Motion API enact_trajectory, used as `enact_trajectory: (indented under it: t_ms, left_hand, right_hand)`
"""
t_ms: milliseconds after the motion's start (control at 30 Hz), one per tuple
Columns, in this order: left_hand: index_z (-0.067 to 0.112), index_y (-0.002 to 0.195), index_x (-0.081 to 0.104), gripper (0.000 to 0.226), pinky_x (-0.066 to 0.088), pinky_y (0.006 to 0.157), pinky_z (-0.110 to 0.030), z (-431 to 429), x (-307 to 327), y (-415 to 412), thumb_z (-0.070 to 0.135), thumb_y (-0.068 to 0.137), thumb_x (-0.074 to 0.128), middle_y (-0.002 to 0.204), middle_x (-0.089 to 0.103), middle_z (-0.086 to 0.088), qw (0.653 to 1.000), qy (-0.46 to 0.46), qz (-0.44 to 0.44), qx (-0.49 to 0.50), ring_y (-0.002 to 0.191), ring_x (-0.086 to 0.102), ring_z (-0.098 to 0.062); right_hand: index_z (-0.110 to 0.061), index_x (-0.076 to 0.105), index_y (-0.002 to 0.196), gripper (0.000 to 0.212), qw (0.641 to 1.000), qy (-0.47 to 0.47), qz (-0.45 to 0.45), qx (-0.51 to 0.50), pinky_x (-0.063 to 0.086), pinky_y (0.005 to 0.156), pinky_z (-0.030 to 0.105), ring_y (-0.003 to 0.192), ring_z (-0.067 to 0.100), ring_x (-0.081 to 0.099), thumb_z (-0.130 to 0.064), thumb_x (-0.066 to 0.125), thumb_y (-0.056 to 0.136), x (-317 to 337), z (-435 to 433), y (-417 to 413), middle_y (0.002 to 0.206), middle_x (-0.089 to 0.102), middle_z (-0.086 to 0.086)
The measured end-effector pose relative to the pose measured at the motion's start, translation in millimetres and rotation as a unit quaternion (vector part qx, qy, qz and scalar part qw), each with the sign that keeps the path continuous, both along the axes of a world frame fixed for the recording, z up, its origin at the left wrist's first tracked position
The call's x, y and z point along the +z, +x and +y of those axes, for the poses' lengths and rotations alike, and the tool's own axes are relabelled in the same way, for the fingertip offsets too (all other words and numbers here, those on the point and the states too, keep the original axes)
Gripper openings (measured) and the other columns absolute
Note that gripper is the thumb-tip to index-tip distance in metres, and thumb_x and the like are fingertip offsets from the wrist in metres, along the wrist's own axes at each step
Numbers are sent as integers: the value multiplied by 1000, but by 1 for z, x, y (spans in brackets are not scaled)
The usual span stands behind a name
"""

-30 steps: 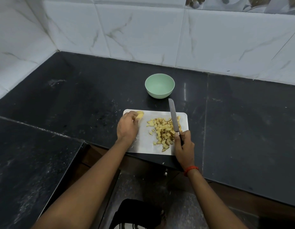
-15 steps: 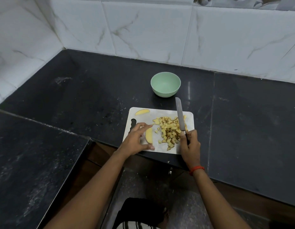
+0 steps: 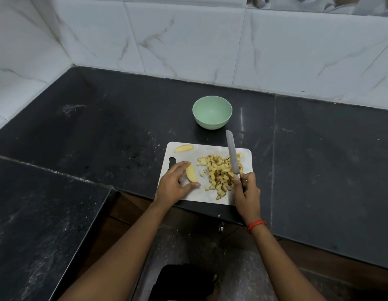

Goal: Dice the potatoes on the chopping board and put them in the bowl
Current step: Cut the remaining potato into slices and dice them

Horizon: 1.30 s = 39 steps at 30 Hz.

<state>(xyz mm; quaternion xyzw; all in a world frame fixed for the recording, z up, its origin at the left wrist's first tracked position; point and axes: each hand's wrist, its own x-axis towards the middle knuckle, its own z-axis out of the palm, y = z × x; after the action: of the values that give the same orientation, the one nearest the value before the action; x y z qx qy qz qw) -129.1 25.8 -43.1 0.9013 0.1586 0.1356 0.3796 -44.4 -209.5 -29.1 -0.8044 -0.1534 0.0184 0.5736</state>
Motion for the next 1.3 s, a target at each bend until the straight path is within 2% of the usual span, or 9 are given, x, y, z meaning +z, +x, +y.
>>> enact_trajectory:
  t_ms: [100, 233, 467, 533, 667, 733, 967, 1200, 1300]
  left_hand:
    - [23, 141, 59, 69, 49, 100, -19, -3, -1, -3, 54, 83, 78, 144, 53, 13, 999, -17, -38, 18, 125, 54, 1]
    - [21, 134, 64, 53, 58, 84, -36, -3, -1, -4, 39, 85, 74, 134, 53, 13, 997, -23, -67, -3, 116, 58, -6]
    - [27, 140, 61, 56, 46, 110, -35, 4, -7, -8, 43, 88, 73, 149, 51, 16, 998, 11, -28, -48, 136, 48, -7]
    - [25, 137, 65, 51, 47, 108, -34, 3, -9, -8, 42, 89, 73, 147, 53, 16, 999, 15, -31, -40, 132, 50, -7]
    - [22, 131, 69, 47, 50, 103, -31, 2, -12, -9, 40, 88, 76, 143, 57, 16, 998, 27, -49, -37, 126, 54, -4]
    - [20, 129, 70, 46, 51, 102, -30, 1, -12, -9, 41, 88, 75, 143, 58, 14, 997, 28, -57, -32, 127, 55, -6]
    - [14, 119, 76, 35, 55, 98, -34, 1, -14, -7, 34, 91, 71, 130, 68, 6, 997, 0, -75, -6, 120, 61, -7]
    - [12, 114, 78, 29, 52, 100, -33, 4, -19, -5, 14, 85, 81, 125, 67, 12, 997, 2, -76, -2, 113, 57, 6]
    - [14, 112, 79, 24, 51, 102, -38, 6, -21, -3, 14, 88, 78, 133, 67, 7, 998, 11, -66, -15, 116, 60, -1]
  right_hand:
    - [-30, 46, 89, 15, 1000, 0, -1, 0, 37, 47, 24, 54, 5, 46, -39, 52, 100, 1, 0, -1, 63, 53, -8]
    - [-30, 43, 93, 14, 1000, -14, -4, 5, 38, 47, 21, 55, 5, 50, -27, 54, 102, 1, 0, -3, 67, 55, -2]
    - [-25, 41, 101, 7, 998, -58, 0, 4, 43, 46, 27, 59, 10, 57, -24, 47, 104, 5, 3, -6, 72, 60, -1]
    - [-24, 43, 100, 7, 997, -79, -12, 3, 44, 45, 36, 57, 14, 56, -29, 46, 105, 11, 8, -11, 69, 58, -2]
    - [-25, 45, 92, 14, 995, -88, -51, 14, 34, 49, 20, 57, 11, 52, -27, 46, 105, 29, 36, -36, 66, 52, -7]
    - [-25, 42, 90, 15, 991, -119, -57, 25, 33, 52, 28, 60, 12, 51, -27, 44, 105, 33, 53, -50, 70, 51, -8]
    - [-11, 45, 127, 25, 971, -230, -39, 43, 31, 57, 30, 71, 24, 59, -24, 39, 106, 14, 87, -68, 84, 62, 8]
    - [-12, 42, 131, 28, 963, -261, -9, 62, 31, 59, 34, 79, 31, 63, -23, 36, 106, 8, 96, -64, 91, 65, 10]
    - [-11, 44, 132, 29, 963, -264, -14, 57, 31, 58, 32, 77, 29, 63, -23, 37, 107, 6, 95, -64, 89, 65, 9]
